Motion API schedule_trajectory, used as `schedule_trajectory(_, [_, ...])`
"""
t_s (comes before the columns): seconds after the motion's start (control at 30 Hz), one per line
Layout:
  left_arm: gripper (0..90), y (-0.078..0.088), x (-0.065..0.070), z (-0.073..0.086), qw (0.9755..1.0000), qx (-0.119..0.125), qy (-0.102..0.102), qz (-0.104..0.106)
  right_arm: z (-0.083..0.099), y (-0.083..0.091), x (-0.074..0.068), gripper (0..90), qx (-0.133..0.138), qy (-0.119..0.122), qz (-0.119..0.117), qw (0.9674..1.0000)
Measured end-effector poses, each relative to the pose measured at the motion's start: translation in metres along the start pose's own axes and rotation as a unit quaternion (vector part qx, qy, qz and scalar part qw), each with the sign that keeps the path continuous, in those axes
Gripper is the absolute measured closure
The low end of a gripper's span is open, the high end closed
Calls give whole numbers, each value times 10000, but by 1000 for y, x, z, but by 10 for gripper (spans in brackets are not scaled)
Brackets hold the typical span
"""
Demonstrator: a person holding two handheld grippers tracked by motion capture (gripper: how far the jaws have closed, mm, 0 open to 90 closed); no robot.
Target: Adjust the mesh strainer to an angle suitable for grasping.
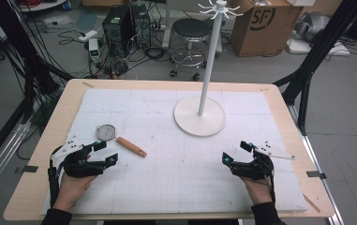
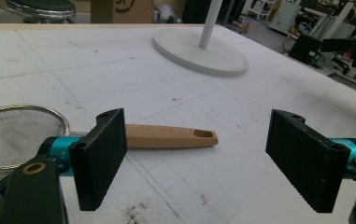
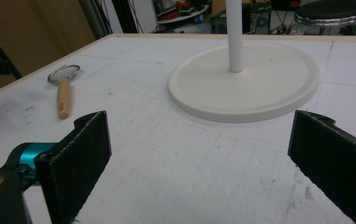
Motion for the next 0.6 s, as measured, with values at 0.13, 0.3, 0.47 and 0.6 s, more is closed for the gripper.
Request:
schedule_trajectory(0.13, [226, -1, 0, -1, 10000, 11, 34, 18, 0, 2, 0, 53, -6, -42, 13, 10000])
schedule_trajectory(0.3, [236, -3, 2, 1, 10000, -48, -28, 30, 1, 1, 0, 53, -6, -18, 27, 10000])
schedule_trajectory(0.47, [370, -3, 2, -1, 10000, -30, 15, -20, 1, 0, 0, 53, -28, 19, 28, 10000])
schedule_trajectory(0.6, [490, -5, 2, 0, 9999, -91, -43, -57, 1, 1, 0, 53, -20, 0, 41, 10000])
Point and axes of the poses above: each handheld gripper's, and its own axes: y roughly backward along the jaws, z roughly out of its underside, x roughly to its right, the point moved 8 cm from there along -y, roughly forward along the jaws, and after that the axes turned 8 degrees about -z, right-handed, at the moved point
